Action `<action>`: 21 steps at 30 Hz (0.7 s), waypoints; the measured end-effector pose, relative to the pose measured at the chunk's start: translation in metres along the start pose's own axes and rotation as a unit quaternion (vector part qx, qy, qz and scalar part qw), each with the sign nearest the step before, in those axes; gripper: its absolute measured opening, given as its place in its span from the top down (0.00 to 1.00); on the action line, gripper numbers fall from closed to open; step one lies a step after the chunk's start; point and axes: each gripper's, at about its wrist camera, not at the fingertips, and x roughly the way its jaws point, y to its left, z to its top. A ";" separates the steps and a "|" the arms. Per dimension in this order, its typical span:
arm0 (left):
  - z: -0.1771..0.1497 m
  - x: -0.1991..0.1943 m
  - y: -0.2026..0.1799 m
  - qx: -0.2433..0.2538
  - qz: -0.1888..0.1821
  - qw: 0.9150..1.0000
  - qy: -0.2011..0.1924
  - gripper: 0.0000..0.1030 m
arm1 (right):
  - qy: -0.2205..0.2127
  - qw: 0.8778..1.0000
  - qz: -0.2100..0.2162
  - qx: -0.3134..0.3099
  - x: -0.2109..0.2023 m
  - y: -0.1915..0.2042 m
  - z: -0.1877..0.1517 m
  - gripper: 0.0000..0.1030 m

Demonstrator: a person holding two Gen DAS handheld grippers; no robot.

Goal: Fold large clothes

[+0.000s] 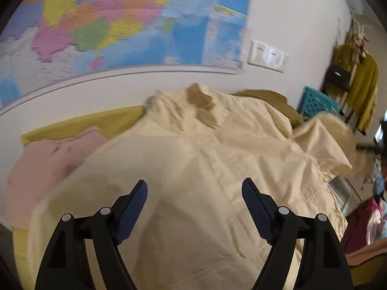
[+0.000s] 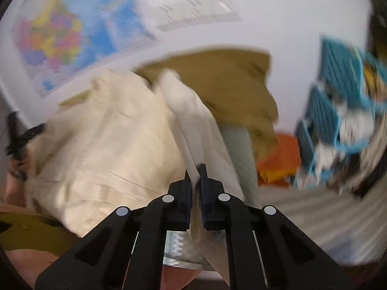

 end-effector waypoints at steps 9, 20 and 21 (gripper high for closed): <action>0.001 0.007 -0.005 -0.001 -0.065 0.998 -0.005 0.24 | 0.065 0.969 0.138 -0.194 0.000 0.186 0.068 0.94; -0.011 -0.013 0.017 -0.031 -0.104 0.994 -0.032 0.18 | 0.148 0.944 0.246 -0.165 0.167 0.294 0.092 0.56; -0.012 -0.013 0.019 -0.033 -0.103 0.994 -0.030 0.18 | 0.155 0.944 0.253 -0.141 0.181 0.292 0.095 0.42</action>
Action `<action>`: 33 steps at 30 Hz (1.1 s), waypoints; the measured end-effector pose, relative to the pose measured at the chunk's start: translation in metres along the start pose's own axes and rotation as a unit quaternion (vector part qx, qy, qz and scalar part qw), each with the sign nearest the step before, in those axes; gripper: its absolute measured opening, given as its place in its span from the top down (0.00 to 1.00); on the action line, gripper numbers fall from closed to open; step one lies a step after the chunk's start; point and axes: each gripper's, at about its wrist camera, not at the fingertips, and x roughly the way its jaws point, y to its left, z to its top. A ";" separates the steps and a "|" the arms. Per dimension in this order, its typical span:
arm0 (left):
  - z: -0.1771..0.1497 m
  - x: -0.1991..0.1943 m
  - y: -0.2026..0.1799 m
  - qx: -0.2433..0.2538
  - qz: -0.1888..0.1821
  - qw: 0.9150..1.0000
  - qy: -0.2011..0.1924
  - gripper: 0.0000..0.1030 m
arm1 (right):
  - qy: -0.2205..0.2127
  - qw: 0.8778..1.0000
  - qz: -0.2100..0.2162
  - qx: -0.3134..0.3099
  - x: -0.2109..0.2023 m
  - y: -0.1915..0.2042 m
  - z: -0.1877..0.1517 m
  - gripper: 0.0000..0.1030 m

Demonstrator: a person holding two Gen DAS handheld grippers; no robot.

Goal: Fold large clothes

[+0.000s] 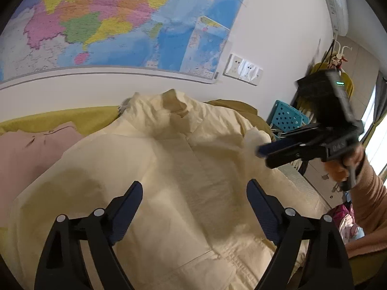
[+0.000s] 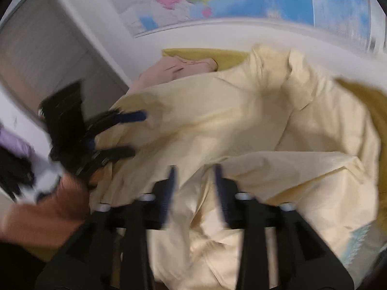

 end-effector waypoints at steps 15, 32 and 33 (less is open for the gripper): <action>-0.039 0.082 0.012 0.012 0.061 0.985 0.159 0.14 | -0.107 0.950 -0.247 0.157 -0.051 -0.167 -0.045 0.23; -0.019 0.089 0.054 -0.088 0.023 0.984 0.154 0.16 | -0.108 0.962 -0.235 0.091 -0.037 -0.165 -0.018 0.94; -0.019 0.091 0.049 -0.081 0.017 0.984 0.160 0.17 | -0.114 0.959 -0.243 0.090 -0.037 -0.163 -0.018 0.94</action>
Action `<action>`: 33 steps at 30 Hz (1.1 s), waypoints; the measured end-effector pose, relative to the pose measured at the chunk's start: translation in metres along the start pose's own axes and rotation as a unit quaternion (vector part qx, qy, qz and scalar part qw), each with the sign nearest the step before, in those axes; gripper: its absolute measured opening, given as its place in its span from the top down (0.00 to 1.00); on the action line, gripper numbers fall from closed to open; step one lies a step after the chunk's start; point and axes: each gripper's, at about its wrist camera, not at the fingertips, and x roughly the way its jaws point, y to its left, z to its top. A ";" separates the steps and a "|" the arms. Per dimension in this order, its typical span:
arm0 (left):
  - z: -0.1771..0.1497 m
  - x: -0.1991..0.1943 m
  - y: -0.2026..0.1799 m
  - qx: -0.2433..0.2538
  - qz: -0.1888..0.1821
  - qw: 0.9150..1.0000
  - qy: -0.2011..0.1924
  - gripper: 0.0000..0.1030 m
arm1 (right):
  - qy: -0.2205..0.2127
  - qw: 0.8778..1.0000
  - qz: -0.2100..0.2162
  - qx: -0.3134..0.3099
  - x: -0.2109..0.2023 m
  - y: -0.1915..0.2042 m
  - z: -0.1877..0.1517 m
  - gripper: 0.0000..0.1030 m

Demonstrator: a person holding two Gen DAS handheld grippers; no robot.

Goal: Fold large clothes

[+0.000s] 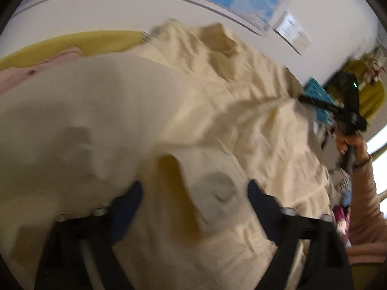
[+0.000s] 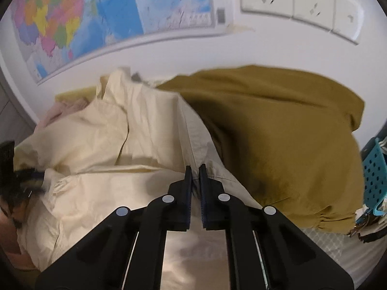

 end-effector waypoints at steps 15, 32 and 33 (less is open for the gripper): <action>0.006 -0.005 -0.001 0.006 0.109 0.994 -0.027 0.74 | -0.085 0.992 -0.086 -0.038 -0.031 0.048 -0.013 0.50; -0.093 -0.172 0.022 -0.003 0.181 0.972 -0.152 0.28 | 0.076 0.957 0.157 -0.230 0.090 0.266 -0.068 0.98; -0.097 -0.168 0.026 -0.005 0.175 0.975 -0.140 0.28 | 0.077 0.958 0.160 -0.223 0.093 0.266 -0.063 0.98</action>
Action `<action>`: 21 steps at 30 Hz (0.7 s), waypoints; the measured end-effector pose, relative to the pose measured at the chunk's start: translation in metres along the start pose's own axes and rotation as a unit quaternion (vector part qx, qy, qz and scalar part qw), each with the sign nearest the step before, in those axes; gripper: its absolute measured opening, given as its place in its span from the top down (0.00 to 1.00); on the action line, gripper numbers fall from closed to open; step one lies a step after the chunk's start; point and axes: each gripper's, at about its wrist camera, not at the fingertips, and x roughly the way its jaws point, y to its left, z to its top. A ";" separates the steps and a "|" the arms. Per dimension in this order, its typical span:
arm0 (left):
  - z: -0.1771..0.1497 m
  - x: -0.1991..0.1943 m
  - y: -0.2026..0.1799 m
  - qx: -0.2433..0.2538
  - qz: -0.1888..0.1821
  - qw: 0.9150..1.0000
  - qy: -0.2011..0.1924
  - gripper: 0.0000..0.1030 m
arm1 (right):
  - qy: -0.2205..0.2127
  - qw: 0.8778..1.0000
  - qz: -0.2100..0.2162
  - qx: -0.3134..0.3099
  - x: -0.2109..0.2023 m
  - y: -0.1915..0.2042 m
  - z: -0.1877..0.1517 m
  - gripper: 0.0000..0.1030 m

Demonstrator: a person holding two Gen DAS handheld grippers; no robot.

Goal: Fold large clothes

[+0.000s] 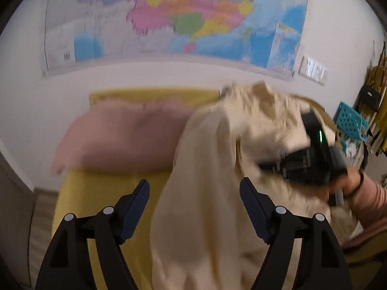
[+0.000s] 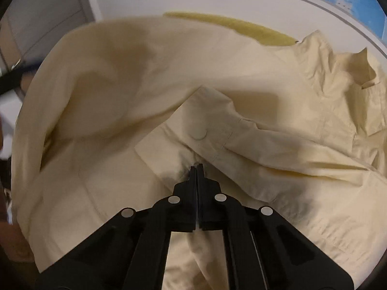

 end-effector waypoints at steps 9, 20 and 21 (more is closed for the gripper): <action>-0.028 0.017 0.022 -0.032 -0.039 0.997 0.051 0.91 | -0.039 0.986 0.157 -0.031 -0.052 0.042 0.003 0.52; 0.020 -0.007 0.009 -0.010 -0.074 0.997 0.037 0.94 | -0.009 0.941 0.331 -0.072 -0.012 0.162 -0.010 0.32; 0.025 -0.007 0.007 -0.009 -0.080 0.996 0.041 0.93 | -0.003 0.934 0.355 -0.052 -0.006 0.163 -0.010 0.40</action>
